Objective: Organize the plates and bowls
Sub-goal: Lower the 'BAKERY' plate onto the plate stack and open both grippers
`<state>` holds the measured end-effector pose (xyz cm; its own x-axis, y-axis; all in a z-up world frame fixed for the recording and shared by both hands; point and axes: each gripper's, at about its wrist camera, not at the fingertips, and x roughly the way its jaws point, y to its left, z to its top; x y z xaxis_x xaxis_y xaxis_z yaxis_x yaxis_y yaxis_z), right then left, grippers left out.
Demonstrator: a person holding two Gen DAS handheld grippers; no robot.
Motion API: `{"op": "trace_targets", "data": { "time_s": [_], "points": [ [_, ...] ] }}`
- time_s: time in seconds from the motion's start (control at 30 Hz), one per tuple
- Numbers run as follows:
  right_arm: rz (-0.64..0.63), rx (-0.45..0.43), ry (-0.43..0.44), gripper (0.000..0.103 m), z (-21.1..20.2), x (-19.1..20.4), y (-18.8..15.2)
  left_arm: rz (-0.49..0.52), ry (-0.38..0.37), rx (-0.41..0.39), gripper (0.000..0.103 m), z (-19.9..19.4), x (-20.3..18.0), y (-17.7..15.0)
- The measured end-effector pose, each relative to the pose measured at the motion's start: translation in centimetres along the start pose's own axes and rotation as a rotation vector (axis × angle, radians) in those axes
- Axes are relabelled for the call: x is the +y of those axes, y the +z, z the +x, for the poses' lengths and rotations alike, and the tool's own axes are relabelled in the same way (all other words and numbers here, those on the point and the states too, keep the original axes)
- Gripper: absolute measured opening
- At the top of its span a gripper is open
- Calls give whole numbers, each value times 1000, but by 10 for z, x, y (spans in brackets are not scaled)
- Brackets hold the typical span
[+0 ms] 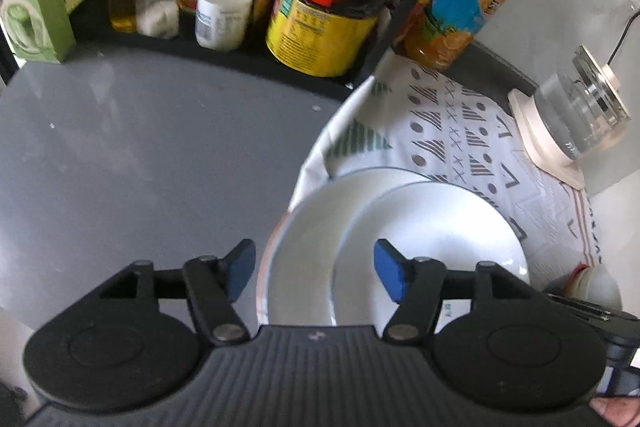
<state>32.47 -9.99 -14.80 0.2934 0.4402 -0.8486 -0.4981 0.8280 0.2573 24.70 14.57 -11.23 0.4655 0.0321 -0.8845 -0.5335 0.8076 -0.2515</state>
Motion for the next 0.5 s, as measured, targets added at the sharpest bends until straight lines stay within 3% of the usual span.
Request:
{"op": "trace_targets", "data": {
  "time_s": [0.3,0.4,0.47,0.5],
  "points": [
    [-22,22,-22,14,9,7,-2,-63,24,71,63,26,17,-15],
    [-29,30,-26,14,12,10,-3,-84,-16,78,57,29,22,-19],
    [-38,33,-33,15,13,12,-4,-93,-52,75,43,29,24,-20],
    [-44,32,-39,15,13,13,-4,-96,-58,77,42,30,24,-20]
  ]
}}
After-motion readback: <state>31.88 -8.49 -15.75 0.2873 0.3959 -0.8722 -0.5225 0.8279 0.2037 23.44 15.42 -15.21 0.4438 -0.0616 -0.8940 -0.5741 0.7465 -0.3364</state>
